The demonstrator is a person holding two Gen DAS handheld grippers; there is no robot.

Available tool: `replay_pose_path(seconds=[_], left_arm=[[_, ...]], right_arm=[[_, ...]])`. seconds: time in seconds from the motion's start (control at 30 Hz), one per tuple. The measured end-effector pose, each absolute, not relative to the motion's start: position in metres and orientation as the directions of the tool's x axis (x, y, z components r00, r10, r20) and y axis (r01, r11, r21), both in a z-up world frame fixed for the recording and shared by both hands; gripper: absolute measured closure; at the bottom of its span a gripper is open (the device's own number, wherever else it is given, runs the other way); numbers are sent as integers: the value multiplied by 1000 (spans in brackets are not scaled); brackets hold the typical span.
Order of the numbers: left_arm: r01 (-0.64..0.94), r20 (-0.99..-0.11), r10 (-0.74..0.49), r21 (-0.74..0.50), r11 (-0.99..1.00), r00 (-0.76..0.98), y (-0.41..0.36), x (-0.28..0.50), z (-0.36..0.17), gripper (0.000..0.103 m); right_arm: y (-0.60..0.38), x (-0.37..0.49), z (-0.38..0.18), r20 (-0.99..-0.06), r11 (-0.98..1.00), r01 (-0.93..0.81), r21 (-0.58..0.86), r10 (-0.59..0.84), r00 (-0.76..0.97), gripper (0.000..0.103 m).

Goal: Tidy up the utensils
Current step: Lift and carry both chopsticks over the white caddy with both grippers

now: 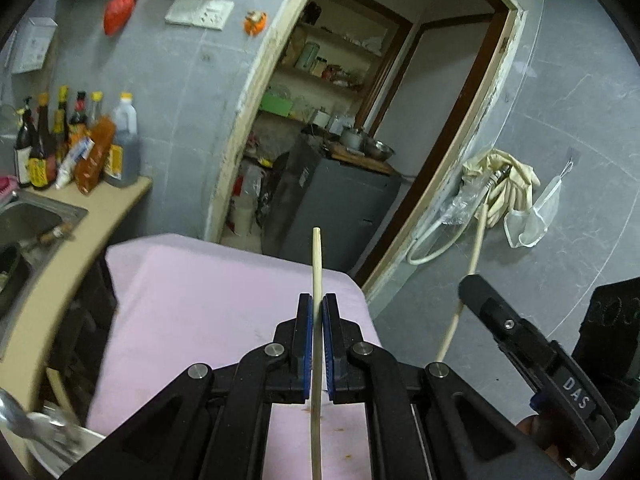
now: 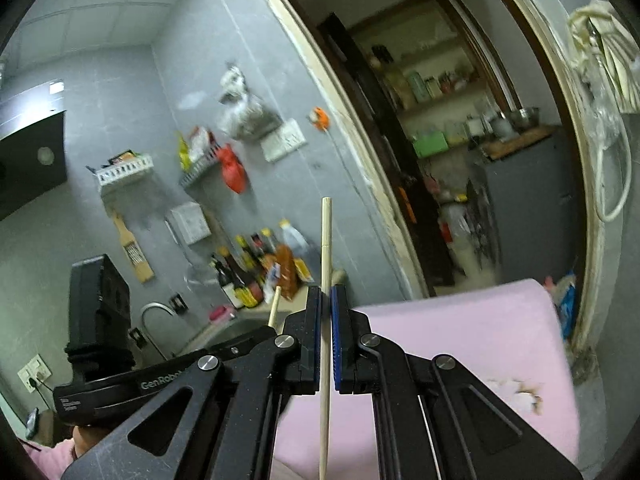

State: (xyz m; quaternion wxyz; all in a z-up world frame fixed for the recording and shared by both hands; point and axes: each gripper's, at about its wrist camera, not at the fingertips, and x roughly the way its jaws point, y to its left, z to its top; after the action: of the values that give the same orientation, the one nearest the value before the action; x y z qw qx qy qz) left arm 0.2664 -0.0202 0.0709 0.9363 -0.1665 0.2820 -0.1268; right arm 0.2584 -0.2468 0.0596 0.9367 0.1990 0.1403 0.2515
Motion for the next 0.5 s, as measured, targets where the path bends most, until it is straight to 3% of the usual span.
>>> replay_pose_path(seconds=[0.23,0.5], left_arm=[[117,-444,-281,-362,925,851,55,242,84,98],[56,-408,-215,-368,928,887,135,225,70,98]], right_arm=[[-182,225,68,-69,780,-444,440,523,850,99],[-127,197,55,-35,808,-447,385,496,867,99]])
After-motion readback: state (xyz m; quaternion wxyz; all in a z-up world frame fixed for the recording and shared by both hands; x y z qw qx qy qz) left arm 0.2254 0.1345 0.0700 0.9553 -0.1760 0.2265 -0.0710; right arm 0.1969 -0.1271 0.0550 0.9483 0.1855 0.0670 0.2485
